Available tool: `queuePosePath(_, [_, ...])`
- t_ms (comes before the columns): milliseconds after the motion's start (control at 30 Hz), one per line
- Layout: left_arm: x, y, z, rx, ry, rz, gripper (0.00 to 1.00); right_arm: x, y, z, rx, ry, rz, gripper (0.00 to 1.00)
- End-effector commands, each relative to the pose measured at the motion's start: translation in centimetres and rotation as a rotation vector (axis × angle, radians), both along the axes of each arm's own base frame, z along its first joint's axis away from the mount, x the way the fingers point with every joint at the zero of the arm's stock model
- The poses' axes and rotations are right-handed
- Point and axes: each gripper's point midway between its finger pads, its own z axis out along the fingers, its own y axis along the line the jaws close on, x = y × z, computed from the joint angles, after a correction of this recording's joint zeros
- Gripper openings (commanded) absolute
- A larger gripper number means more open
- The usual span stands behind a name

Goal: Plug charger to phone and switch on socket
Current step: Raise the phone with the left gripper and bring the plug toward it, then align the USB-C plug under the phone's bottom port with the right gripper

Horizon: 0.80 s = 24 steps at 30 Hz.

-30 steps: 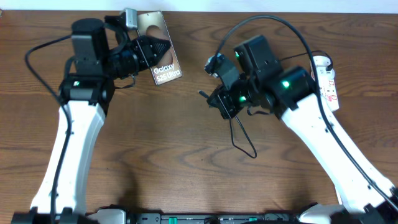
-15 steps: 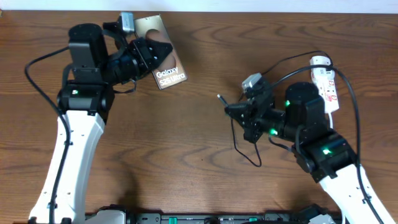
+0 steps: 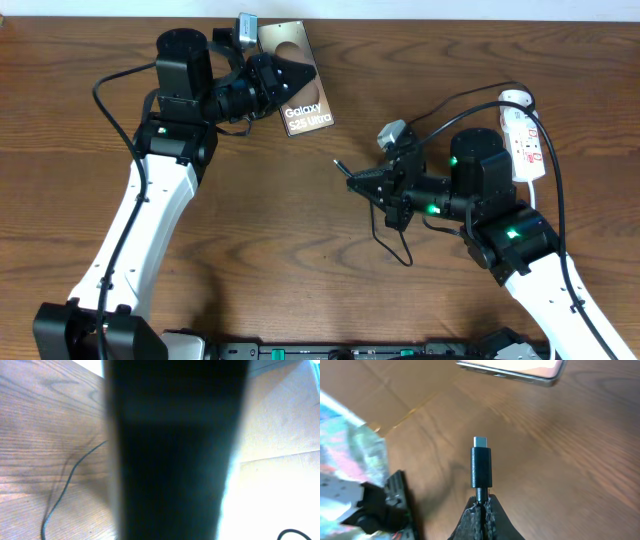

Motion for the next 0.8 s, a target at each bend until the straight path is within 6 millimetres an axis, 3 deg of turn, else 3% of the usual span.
queuePosePath(0, [-0.1, 0.1, 0.8, -0.015, -0.006, -0.005, 0.07, 1.7, -1.3, -1.3, -0.081, -0.013, -0.112, 0.01])
queuePosePath(133, [0.9, 1.8, -1.4, 0.055, 0.053, 0.095, 0.07, 1.8, -2.4, -3.8, -0.192, 0.025, -0.162, 0.01])
queuePosePath(267, [0.8, 3.0, -4.3, 0.143, 0.142, 0.162, 0.08, 1.0, -3.1, -8.7, -0.386, 0.103, -0.158, 0.01])
queuePosePath(533, [0.2, 3.3, -5.8, 0.228, 0.128, 0.138, 0.07, -0.9, -3.6, -18.3, -0.782, 0.213, -0.100, 0.01])
queuePosePath(767, [-0.4, 3.5, -6.6, 0.269, 0.132, 0.115, 0.08, -1.7, -2.0, -23.4, -0.888, 0.250, -0.024, 0.01])
